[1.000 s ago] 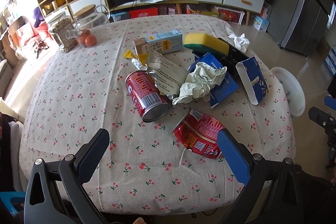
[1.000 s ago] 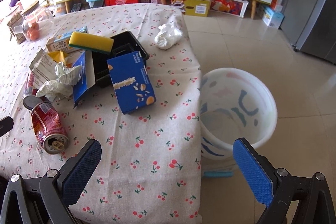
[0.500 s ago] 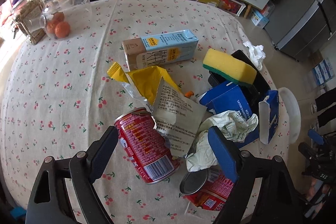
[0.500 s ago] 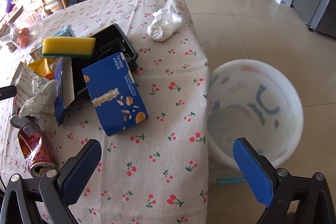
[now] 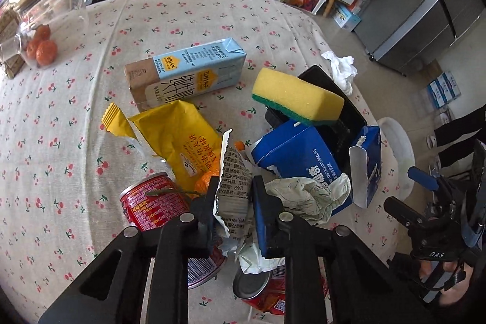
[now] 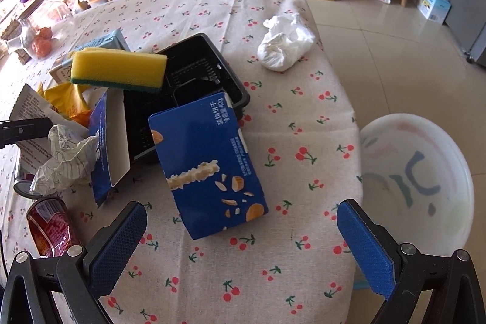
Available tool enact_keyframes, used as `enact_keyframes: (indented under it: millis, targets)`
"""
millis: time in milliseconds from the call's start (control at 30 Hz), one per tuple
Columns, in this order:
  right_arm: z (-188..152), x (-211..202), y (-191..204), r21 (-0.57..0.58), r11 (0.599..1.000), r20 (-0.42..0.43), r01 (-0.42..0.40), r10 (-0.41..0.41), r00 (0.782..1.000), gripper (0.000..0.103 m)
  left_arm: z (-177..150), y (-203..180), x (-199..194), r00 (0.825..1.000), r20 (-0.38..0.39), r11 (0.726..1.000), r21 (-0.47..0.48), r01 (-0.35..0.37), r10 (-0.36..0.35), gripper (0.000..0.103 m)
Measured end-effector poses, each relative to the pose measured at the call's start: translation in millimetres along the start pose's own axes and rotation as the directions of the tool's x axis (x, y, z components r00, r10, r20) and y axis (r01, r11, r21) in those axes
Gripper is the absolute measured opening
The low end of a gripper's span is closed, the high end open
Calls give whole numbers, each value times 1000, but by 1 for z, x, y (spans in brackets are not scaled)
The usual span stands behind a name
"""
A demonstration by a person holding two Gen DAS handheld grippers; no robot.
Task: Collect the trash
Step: 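Grasp the silver snack wrapper with the left tool while the right tool grasps the blue biscuit box, then carry the wrapper and biscuit box over the white bin and open both tools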
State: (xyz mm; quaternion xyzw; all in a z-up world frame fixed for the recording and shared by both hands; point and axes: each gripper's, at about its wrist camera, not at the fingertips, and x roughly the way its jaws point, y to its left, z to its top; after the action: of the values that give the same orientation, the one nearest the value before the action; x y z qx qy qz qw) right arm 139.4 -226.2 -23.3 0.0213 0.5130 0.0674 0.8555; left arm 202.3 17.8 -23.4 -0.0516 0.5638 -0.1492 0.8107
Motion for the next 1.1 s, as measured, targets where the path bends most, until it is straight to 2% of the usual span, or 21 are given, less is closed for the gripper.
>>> enact_keyframes:
  millis: [100,233,367,467,633,800,1100]
  targets:
    - [2,12,5,-15,1000,-21,-12,12,1000,103,-1,1,-15,999,41,1000,-8,16,-16,12]
    - [5,25,8,-21,999,-40,-28,28,999,101,-5,5,-41,994,112,1000,-12,20,-19,11]
    - [6,33,9,-21,999,-56,-43,41,998,89,-11,11,-57,988,153,1000,-25,14,-10,11]
    - [5,37,8,-13,998,-68,-61,60,996,67,-15,13,-65,985,173,999,-42,28,-20,11]
    - [4,22,6,-16,998,-34,-60,60,998,65,-18,7,-77,977,202,997,-25,75,-68,11]
    - [1,0,-10,8,999,6,-46,46,999,65,-21,-16,-88,966,229,993,22,120,-122,11]
    - [-15,-34,-69,93,995,18,30,-31,999,65,-23,-98,-60,965,126,967,135,215,-232,11]
